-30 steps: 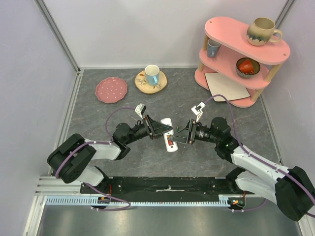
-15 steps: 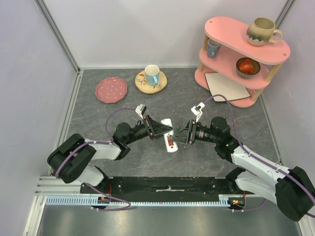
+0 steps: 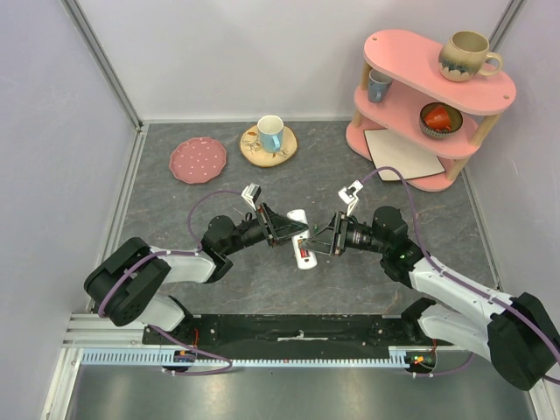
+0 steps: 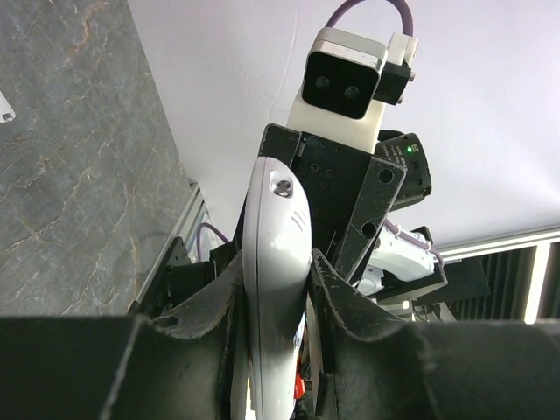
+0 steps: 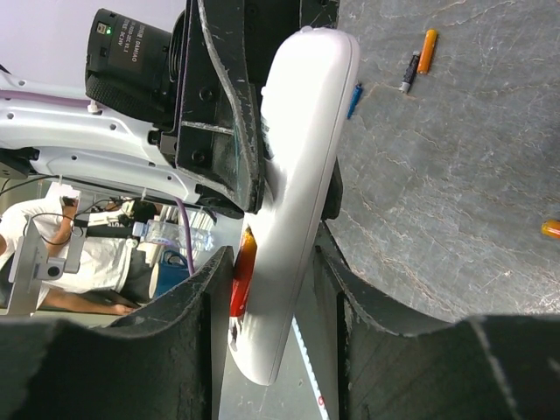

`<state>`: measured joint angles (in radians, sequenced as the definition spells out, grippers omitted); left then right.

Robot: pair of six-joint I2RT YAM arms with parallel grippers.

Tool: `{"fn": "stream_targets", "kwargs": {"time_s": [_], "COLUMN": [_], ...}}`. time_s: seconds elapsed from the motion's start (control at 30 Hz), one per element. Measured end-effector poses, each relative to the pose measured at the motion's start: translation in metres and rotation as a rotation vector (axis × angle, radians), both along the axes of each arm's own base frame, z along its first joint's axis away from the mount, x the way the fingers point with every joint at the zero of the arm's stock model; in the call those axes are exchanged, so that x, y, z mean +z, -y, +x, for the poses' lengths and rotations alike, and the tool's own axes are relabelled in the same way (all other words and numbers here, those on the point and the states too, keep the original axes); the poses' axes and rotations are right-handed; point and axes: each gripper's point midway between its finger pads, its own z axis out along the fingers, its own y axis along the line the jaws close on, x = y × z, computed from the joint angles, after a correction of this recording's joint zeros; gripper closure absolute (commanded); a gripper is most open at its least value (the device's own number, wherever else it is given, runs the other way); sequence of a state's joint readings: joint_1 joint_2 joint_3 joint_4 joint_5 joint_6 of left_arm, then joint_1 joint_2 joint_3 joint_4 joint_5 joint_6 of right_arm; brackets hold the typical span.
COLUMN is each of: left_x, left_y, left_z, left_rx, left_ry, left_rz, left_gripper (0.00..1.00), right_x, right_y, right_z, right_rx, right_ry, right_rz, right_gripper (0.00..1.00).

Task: Load the batteries into the remote control
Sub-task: Load the battery into the remote control.

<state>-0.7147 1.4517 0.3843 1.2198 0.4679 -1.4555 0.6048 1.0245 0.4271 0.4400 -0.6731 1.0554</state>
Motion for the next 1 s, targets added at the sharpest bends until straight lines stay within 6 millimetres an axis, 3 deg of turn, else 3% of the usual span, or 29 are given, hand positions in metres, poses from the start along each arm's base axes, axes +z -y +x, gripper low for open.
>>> {"fn": "stream_targets", "kwargs": {"time_s": [0.7,0.77,0.9,1.0], "left_x": [-0.0034,-0.0038,-0.0040,-0.0038], "left_y": [-0.0015,-0.0016,-0.0019,-0.0021], "left_z": [0.0070,0.0077,0.0087,0.0103], "left_rx": [0.033,0.037,0.043,0.053], "left_ry": [0.020,0.023,0.027,0.026], "left_rz": [0.019,0.021,0.023,0.021], "left_gripper": [0.98,0.98,0.98,0.98], "right_x": [-0.0037,-0.0042,-0.0038,-0.0029], "right_y": [-0.0063,-0.0071,-0.0077,-0.0084], "right_z": [0.0065,0.0068,0.0075,0.0086], "right_rx": [-0.012,-0.014,-0.019,-0.026], "right_ry": [-0.028,-0.031,-0.039,-0.041], "right_rz": [0.010,0.009,0.008,0.002], "right_gripper": [0.91,0.87,0.54,0.42]}}
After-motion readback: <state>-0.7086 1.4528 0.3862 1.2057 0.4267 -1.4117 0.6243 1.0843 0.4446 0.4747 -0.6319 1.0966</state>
